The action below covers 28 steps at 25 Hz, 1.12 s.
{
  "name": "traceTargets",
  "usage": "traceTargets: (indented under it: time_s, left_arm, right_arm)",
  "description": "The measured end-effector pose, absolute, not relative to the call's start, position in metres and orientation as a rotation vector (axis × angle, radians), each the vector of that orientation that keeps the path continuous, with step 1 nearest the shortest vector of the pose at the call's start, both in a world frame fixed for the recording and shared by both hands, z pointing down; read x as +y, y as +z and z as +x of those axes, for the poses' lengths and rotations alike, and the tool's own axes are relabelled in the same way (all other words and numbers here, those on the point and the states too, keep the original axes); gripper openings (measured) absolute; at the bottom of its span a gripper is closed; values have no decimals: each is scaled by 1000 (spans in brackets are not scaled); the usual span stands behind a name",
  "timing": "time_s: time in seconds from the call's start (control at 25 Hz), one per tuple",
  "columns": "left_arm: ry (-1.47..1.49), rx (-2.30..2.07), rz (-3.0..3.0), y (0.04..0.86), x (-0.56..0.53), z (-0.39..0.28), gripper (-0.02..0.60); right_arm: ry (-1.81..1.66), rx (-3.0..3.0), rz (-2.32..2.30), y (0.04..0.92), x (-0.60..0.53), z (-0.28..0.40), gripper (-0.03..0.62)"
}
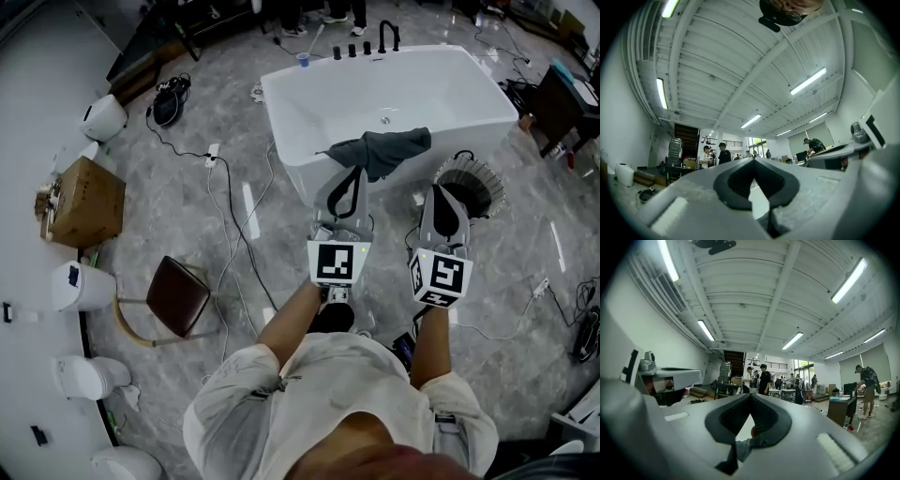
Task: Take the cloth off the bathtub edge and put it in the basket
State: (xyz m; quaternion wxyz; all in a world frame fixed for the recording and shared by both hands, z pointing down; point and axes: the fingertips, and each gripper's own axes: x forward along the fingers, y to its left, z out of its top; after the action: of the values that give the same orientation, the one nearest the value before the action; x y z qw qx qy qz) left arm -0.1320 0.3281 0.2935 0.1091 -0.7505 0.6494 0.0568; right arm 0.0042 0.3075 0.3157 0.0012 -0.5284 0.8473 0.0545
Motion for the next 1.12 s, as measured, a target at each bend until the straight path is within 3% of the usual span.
traceTargets:
  time_s: [0.56,1.12]
  left_arm:
    - [202,1903,-2248,297,189,-223,2]
    - [183,1900,-2240,296,99,-214,2]
  right_arm:
    - [174,2747,-1668,322,172,-98,2]
    - [147,2699,-1675,324,75,-84,2]
